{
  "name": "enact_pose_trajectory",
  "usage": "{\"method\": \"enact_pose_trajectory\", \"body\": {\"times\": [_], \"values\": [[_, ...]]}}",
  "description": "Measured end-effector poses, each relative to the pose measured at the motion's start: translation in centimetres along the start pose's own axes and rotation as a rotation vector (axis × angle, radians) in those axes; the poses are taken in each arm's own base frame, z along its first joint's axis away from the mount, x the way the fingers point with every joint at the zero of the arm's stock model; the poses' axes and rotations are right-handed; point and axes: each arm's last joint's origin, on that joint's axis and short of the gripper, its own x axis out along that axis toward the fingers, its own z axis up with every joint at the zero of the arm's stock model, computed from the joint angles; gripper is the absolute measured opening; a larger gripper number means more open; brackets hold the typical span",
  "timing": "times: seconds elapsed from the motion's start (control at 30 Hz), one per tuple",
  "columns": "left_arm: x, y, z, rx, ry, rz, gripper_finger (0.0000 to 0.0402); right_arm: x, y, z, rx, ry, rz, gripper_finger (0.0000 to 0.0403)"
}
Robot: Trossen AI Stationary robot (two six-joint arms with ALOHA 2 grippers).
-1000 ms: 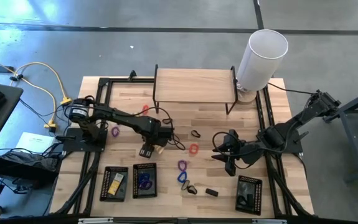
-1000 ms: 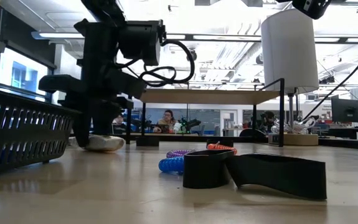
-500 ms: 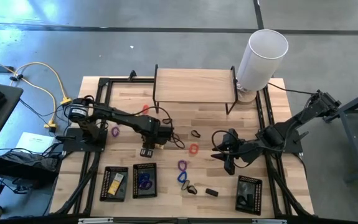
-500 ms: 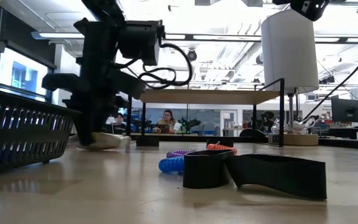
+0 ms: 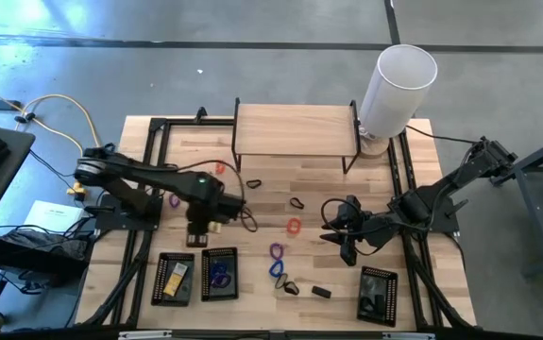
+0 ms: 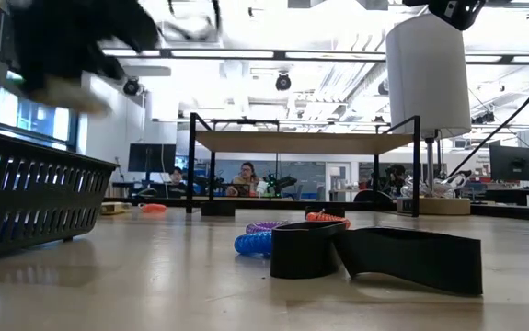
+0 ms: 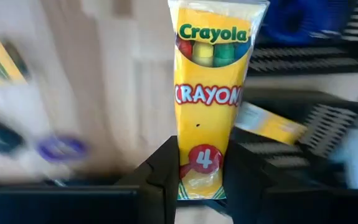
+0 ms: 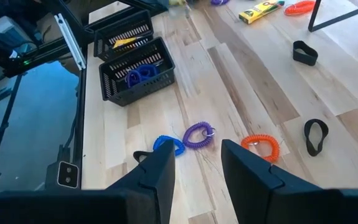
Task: Pick & Place Office Desk Supplies
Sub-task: Put the crayon box into the left black basket
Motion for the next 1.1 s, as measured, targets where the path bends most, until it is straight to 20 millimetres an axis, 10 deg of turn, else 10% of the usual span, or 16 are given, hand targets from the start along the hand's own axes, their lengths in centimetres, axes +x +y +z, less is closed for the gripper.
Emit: {"method": "enact_pose_trajectory", "body": {"times": [0.53,1.1], "values": [[-0.9,-9.3,-8.2,-0.646,-0.057,-0.118,0.0092,0.0,0.0,0.0,-0.033,-0.01,-0.008,0.0119],[6.7,-13.9,-13.1,-1.031,-0.315,-0.197,0.0092,0.0,0.1,0.0,-0.021,-0.009,-0.002,0.0119]]}}
